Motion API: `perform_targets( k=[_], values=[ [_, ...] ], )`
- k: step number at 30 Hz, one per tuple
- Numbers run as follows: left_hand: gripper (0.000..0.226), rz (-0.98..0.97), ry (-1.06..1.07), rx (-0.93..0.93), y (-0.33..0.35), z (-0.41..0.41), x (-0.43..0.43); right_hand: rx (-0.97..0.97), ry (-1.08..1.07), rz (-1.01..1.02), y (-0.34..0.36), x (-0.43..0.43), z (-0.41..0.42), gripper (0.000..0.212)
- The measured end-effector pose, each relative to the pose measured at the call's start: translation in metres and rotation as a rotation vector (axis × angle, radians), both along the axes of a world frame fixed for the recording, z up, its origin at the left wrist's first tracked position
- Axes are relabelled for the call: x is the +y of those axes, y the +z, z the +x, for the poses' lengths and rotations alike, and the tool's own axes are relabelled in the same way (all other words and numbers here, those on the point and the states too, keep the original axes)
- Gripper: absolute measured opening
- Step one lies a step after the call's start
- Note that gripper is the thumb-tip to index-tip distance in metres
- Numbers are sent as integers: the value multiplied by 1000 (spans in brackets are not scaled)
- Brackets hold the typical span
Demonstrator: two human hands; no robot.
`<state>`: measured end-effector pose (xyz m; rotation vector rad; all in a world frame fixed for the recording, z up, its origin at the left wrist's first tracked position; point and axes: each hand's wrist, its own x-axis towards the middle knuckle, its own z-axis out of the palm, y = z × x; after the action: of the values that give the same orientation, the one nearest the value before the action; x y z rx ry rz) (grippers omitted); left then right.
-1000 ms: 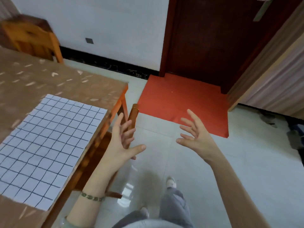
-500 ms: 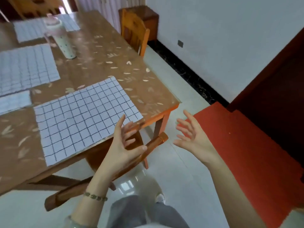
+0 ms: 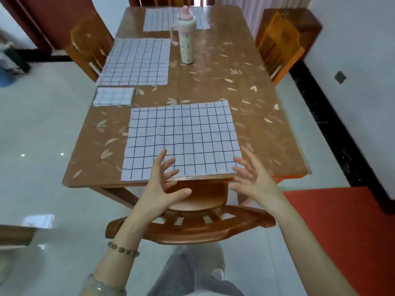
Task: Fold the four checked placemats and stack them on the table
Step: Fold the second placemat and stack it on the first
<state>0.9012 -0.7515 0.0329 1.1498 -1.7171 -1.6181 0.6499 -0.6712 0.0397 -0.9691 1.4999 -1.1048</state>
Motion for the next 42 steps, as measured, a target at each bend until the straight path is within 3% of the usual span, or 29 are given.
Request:
perform_targets(
  k=[16, 21, 26, 30, 37, 42],
  values=[
    [107, -24, -60, -119, -19, 24, -195, 126, -22, 96, -5, -179, -6, 88],
    [105, -49, -34, -252, -41, 23, -259, 158, 24, 173, -31, -236, -36, 85],
    [93, -87, -63, -552, -87, 29, -332, 362, 47, 254, -81, -306, -88, 69],
    [74, -334, -263, -986, -127, 36, -388, 632, 60, 299, -123, -360, -124, 47],
    [33, -553, -122, -1062, -154, 31, -429, 989, 202, 293, -162, -407, -162, 51],
    [41, -510, -131, -1082, -160, 25, -441, 1044, 260, 277, -170, -415, -171, 44]
  ],
)
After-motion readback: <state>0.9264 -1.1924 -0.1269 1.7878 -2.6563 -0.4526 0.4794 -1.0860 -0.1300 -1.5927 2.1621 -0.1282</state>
